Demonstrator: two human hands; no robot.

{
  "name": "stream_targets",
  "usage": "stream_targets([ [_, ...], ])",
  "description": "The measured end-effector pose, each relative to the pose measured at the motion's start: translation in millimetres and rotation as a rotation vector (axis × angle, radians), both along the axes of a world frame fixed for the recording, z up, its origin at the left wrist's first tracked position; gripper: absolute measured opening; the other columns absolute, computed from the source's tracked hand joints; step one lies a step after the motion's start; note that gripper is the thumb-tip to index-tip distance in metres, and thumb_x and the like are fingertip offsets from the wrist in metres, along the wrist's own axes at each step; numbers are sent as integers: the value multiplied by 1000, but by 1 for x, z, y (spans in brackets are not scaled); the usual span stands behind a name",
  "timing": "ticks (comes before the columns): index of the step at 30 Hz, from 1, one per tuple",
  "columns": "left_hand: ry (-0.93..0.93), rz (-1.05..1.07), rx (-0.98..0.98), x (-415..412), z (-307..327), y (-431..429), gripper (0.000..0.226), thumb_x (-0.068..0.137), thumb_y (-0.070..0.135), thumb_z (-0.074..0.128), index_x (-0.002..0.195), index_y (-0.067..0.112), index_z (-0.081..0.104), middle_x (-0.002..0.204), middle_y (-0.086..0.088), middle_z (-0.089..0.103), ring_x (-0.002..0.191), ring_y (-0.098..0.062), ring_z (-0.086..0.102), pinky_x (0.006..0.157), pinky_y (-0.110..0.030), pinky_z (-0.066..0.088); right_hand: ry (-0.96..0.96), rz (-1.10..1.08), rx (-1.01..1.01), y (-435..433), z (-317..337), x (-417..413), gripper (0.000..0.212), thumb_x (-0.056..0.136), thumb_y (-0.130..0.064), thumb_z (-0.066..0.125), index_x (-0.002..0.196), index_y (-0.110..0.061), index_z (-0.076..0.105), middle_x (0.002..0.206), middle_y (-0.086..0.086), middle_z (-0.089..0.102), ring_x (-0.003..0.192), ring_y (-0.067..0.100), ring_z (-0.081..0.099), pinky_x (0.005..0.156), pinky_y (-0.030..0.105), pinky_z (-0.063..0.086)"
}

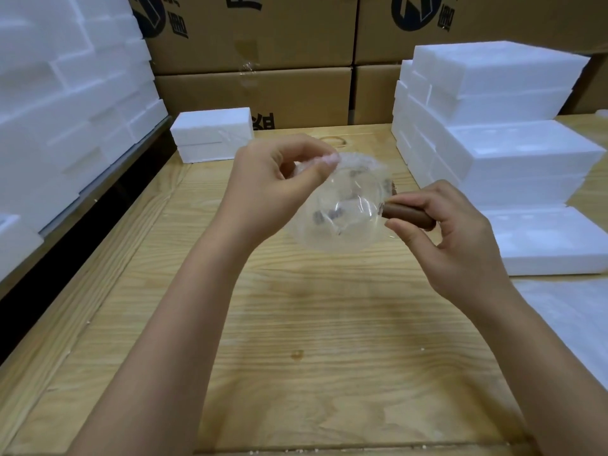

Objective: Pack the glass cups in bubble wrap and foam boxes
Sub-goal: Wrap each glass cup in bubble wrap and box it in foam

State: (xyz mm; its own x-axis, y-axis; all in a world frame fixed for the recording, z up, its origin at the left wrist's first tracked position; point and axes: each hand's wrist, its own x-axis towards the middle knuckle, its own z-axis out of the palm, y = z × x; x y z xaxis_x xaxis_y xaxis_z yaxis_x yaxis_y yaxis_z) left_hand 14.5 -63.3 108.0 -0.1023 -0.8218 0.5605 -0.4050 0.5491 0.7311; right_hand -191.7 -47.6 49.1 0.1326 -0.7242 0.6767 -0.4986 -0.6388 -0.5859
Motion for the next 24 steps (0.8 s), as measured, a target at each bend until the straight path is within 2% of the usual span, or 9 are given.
stream_targets([
  [4,-2,-59,-27,-8,-1,3,13,88,15,68,82,26,72,80,8,72,75,-39,56,55,-32,41,117,-84,-118,0,-3,3,19,84,-14,64,101,-6,69,101,-1,46,98,11,47,89,6,34],
  [8,24,-140,2,-10,-2,4,7,87,13,68,85,15,74,85,-2,73,82,-42,58,66,-45,47,195,-152,-174,2,-4,3,14,86,-19,66,96,-11,71,133,12,26,133,18,27,106,20,27],
  [10,31,-162,15,-13,-2,5,7,87,14,67,85,16,74,86,-4,74,85,-44,59,70,-49,48,212,-147,-185,1,-4,4,12,87,-19,66,95,-12,71,143,15,21,138,22,25,108,27,30],
  [11,46,-177,26,-14,-2,7,7,87,14,68,86,16,74,87,-3,74,86,-42,60,71,-50,49,192,-104,-159,1,-4,4,11,87,-16,66,96,-10,70,146,13,22,136,13,30,106,21,32],
  [14,82,-286,99,-21,-3,11,18,82,20,72,100,21,72,95,5,73,77,-18,63,58,-31,50,60,11,-18,1,-4,7,14,87,-5,65,100,-9,66,124,-2,52,103,-18,52,88,1,37],
  [16,120,-363,87,-24,-4,13,33,79,26,72,112,23,67,107,4,71,76,-13,61,52,-26,48,-35,24,80,0,-5,6,20,87,-4,64,99,-21,64,100,-20,60,91,-17,57,82,2,39],
  [19,425,-207,-129,-14,-3,6,29,86,19,60,114,12,62,105,-6,69,77,-19,60,45,-24,45,-204,55,229,-3,-1,-1,28,89,-7,62,91,-35,61,85,-30,65,88,-11,61,79,6,43],
  [21,599,-6,-161,-1,-7,-6,29,88,16,56,116,9,59,106,-5,68,88,-17,63,57,-24,51,-286,123,309,-7,0,-5,19,90,-6,60,91,-25,64,78,-27,68,81,-10,62,74,6,44],
  [24,666,110,116,6,-22,-19,57,80,31,59,134,18,44,121,5,59,115,-7,57,99,-28,45,-356,194,390,-10,-3,-9,13,90,-5,59,91,-16,66,73,-20,69,77,-6,63,72,8,45],
])
